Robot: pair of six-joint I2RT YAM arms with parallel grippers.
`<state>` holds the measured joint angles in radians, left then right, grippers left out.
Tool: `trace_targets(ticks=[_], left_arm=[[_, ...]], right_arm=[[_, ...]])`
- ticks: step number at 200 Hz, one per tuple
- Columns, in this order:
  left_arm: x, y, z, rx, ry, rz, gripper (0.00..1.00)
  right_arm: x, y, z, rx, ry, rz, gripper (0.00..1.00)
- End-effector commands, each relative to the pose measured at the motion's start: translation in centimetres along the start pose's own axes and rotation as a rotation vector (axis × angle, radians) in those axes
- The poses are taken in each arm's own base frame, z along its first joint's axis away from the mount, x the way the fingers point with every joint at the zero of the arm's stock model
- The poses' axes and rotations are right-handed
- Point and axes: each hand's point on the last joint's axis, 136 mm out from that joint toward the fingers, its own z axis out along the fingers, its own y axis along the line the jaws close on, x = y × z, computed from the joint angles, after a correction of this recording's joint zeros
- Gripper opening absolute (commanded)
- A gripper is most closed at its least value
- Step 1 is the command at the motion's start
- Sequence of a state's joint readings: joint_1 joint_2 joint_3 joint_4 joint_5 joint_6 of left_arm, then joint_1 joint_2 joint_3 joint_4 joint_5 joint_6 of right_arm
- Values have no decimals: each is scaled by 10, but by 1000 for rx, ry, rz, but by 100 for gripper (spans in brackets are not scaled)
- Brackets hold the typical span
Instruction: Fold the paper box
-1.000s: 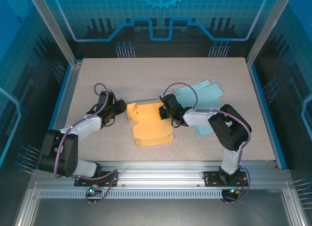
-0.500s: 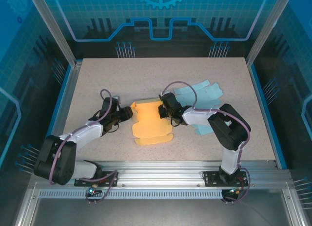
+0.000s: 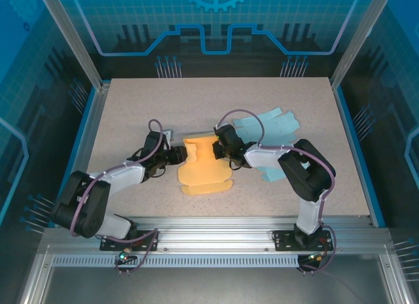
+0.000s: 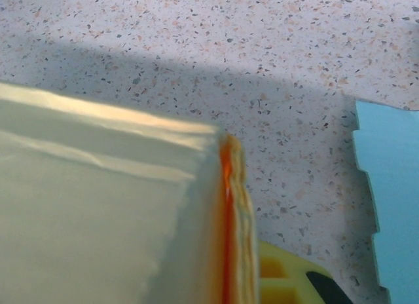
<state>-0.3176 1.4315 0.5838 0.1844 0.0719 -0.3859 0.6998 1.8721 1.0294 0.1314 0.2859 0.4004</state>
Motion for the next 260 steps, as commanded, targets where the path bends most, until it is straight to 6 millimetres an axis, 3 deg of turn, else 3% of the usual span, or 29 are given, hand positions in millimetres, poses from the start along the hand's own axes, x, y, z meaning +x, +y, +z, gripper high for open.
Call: trace_targets(ticks=[1, 60, 96, 140, 193, 260], left_arm=[[-11, -13, 8, 19, -29, 78, 51], [-24, -26, 13, 46, -105, 109, 51], [-16, -34, 11, 93, -95, 155, 52], [-4, -19, -3, 36, -86, 184, 50], [4, -7, -11, -11, -75, 174, 38], [19, 1, -20, -31, -43, 160, 39]], right_arm=[[-3, 15, 0, -49, -5, -10, 2], [0, 18, -1, -62, -1, -12, 2], [-1, 15, -3, -44, -3, -13, 2], [-3, 15, -2, -42, -4, -20, 2], [-5, 16, -1, -44, -5, -22, 2], [-6, 15, -3, -38, -5, -26, 3]])
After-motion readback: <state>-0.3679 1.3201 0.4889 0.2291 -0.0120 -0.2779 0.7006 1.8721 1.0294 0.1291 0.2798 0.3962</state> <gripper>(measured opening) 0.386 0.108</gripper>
